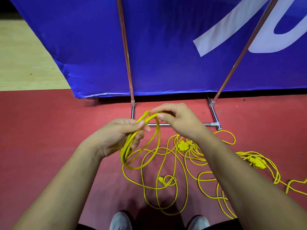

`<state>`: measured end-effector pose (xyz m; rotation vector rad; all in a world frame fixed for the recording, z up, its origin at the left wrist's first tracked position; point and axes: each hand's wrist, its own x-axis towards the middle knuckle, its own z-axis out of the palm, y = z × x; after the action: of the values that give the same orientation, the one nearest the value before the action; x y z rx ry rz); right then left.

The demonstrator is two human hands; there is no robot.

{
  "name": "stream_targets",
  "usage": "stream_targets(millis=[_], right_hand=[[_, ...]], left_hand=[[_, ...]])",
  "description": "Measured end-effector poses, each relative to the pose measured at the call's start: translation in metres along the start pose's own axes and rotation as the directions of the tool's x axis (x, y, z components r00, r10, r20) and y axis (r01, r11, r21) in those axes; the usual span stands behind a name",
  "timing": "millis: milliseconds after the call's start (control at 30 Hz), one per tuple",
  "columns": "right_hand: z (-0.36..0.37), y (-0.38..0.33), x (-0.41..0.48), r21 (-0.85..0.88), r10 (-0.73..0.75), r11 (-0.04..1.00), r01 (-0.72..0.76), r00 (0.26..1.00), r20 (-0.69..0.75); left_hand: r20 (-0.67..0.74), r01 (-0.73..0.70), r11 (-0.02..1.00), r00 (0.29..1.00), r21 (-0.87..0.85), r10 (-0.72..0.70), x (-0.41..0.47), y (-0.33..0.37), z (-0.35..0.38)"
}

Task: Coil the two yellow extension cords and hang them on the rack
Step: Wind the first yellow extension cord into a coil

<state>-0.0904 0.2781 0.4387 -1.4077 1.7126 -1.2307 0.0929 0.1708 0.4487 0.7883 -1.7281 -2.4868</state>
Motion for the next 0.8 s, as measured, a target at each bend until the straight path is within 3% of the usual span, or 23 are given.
stream_targets(millis=[167, 300, 367, 433, 533, 800], right_hand=[[-0.004, 0.012, -0.001, 0.122, 0.078, 0.990, -0.075, 0.997, -0.021], [-0.014, 0.046, -0.014, -0.046, 0.263, 0.964, -0.260, 0.961, 0.085], [-0.017, 0.053, -0.018, 0.106, 0.323, 0.940, -0.325, 0.946, 0.038], [-0.020, 0.053, -0.015, 0.203, 0.318, 0.932, -0.301, 0.946, -0.056], [-0.022, 0.042, -0.008, 0.131, 0.212, 0.972, -0.196, 0.969, -0.124], [-0.009, 0.018, 0.002, 0.070, 0.045, 0.997, -0.030, 0.974, -0.220]], left_hand=[[-0.016, -0.086, 0.994, 0.996, -0.067, 0.085, -0.001, 0.000, -0.001], [-0.037, -0.111, 0.988, 0.994, -0.106, 0.108, -0.004, 0.001, -0.004], [-0.024, -0.080, 0.994, 0.997, -0.075, 0.078, -0.005, 0.002, -0.006], [0.013, -0.019, 1.000, 1.000, -0.014, 0.019, -0.006, 0.002, -0.009], [0.027, 0.052, 0.999, 0.998, 0.001, -0.052, -0.003, 0.000, -0.008], [0.081, -0.023, 1.000, 0.996, -0.002, 0.023, -0.006, -0.003, 0.001]])
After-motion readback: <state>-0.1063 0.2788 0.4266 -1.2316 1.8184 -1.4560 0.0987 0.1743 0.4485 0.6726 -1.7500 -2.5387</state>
